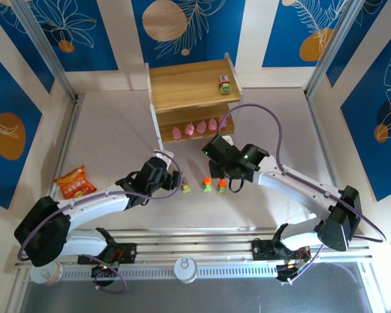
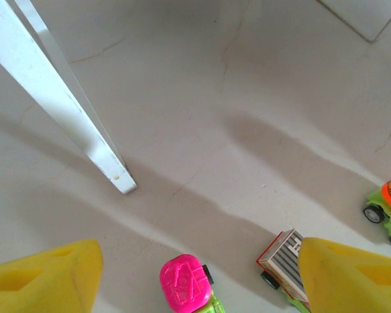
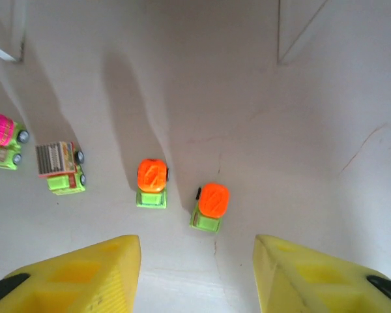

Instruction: Place and organize the plastic toys onto the shelf

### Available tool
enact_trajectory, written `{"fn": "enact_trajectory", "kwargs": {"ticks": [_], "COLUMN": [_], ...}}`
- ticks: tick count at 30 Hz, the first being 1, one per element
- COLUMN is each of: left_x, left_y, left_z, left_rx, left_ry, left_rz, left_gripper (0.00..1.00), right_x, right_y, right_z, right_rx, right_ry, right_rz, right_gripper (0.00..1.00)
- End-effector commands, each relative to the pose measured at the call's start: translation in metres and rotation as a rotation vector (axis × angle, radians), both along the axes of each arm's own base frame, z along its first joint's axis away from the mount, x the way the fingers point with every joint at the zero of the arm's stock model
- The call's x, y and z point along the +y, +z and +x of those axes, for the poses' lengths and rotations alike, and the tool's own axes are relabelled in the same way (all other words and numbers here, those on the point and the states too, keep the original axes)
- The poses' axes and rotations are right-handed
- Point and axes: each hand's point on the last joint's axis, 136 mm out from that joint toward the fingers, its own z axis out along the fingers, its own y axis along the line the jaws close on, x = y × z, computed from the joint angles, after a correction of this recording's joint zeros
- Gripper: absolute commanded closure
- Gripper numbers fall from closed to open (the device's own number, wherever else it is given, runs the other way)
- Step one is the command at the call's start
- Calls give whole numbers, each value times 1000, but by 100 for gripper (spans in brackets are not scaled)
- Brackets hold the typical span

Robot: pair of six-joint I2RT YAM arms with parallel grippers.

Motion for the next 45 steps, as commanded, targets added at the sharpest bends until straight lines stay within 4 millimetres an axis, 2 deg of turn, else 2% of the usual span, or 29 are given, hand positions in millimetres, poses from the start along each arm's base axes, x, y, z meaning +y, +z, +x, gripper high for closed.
{"fn": "enact_trajectory", "kwargs": {"ticks": [1, 10, 20, 35, 45], "left_x": [3, 1, 1, -1, -2], "left_y": [4, 5, 2, -2, -4], "left_z": [8, 8, 8, 9, 9], "left_rx": [9, 13, 25, 39, 48], "left_ry": [32, 25, 25, 18, 15], "left_rz": [8, -8, -10, -17, -18], "left_gripper": [22, 21, 21, 22, 22], "right_x": [8, 2, 3, -5, -8], "right_y": [-12, -55, -95, -132, -147], "right_z": [-6, -13, -11, -12, -12], "right_rx": [35, 109, 167, 220, 243], "right_ry": [-44, -102, -150, -214, -226], "right_rz": [79, 79, 55, 40, 33], "right_gripper": [50, 50, 50, 51, 54]}}
